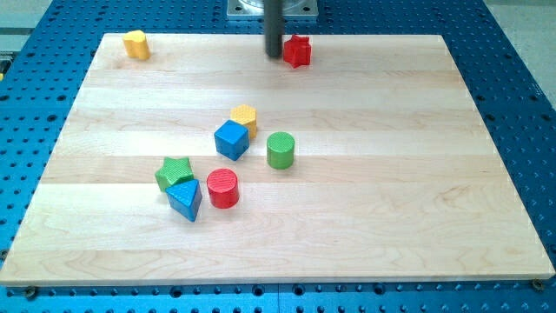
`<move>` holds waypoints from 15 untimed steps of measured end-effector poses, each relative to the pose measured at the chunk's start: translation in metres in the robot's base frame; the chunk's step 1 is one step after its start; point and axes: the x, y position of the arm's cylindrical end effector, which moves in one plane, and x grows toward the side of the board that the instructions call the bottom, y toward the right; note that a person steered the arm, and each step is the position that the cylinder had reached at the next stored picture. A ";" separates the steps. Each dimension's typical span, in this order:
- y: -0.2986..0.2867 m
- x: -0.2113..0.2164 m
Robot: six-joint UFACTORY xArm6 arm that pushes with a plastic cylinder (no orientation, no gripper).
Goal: Keep the red star parallel right of the heart
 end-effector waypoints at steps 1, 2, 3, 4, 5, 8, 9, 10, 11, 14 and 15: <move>-0.012 0.000; -0.042 0.002; -0.007 0.004; -0.035 0.018; -0.025 0.050; 0.057 0.019; 0.036 0.017; 0.014 0.028; 0.077 0.009; -0.014 0.003; 0.049 0.031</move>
